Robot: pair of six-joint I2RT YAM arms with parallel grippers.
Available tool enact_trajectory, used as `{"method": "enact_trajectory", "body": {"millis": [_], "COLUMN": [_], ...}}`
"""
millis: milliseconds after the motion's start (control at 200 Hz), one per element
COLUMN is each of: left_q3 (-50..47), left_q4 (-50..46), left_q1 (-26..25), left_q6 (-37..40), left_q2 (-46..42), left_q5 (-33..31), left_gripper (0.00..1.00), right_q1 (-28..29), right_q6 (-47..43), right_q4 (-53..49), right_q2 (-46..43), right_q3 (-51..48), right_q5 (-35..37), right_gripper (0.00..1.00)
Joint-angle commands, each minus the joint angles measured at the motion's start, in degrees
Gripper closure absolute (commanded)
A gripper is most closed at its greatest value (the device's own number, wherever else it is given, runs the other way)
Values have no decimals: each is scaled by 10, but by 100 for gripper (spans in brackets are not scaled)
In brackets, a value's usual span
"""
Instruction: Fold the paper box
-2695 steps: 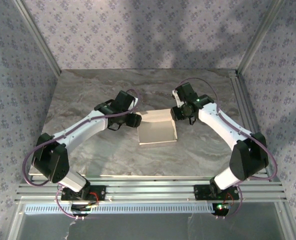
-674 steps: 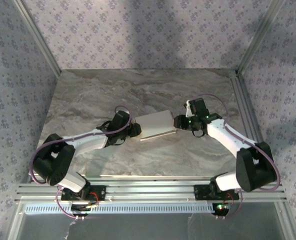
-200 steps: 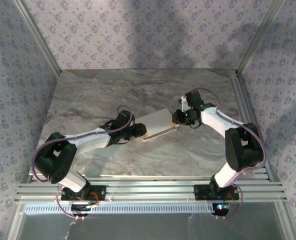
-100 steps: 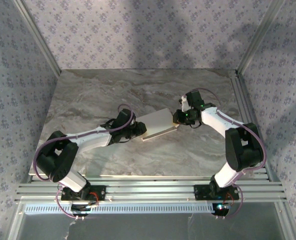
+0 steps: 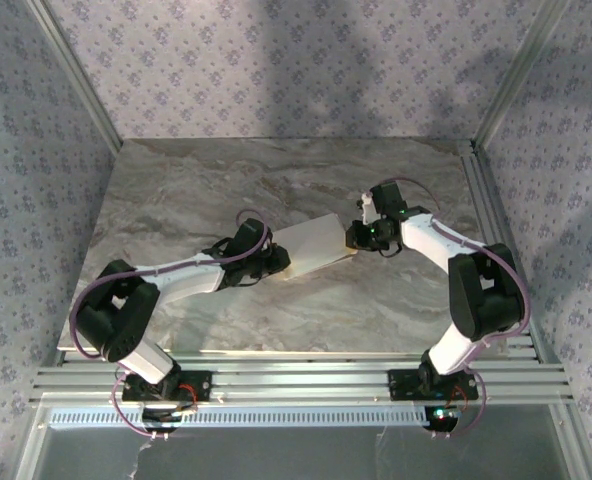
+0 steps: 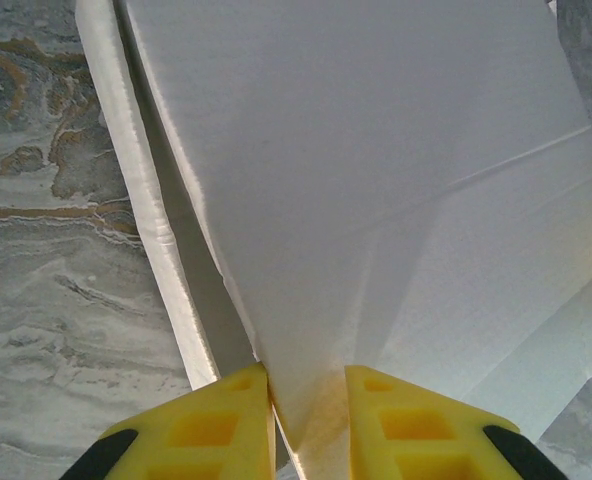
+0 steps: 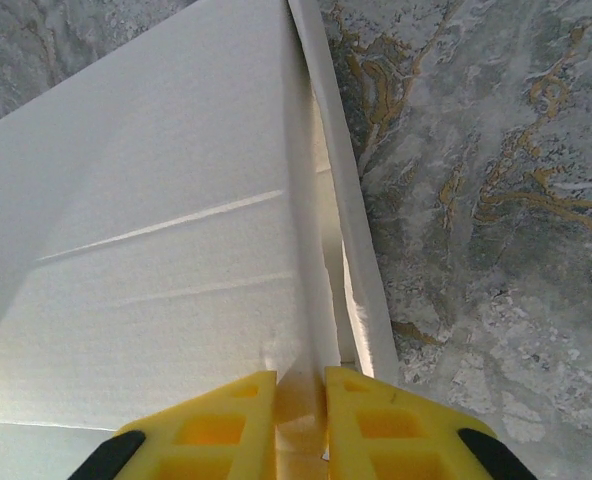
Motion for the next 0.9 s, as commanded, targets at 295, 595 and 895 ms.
{"method": "enact_trajectory", "body": {"millis": [295, 595, 895], "left_q3": [52, 59, 49], "left_q4": [-99, -134, -106], "left_q1": [-6, -9, -11], "left_q6": [82, 109, 102], "left_q2": [14, 5, 41], "left_q5": [-52, -76, -68], "left_gripper": [72, 66, 65], "right_q1": [43, 68, 77], "right_q6": [-34, -40, -41], "right_q4": [-44, -54, -58], "right_q2": [35, 39, 33], "right_q3": [13, 22, 18], "right_q5": [113, 152, 164], "right_gripper": [84, 84, 85]}}
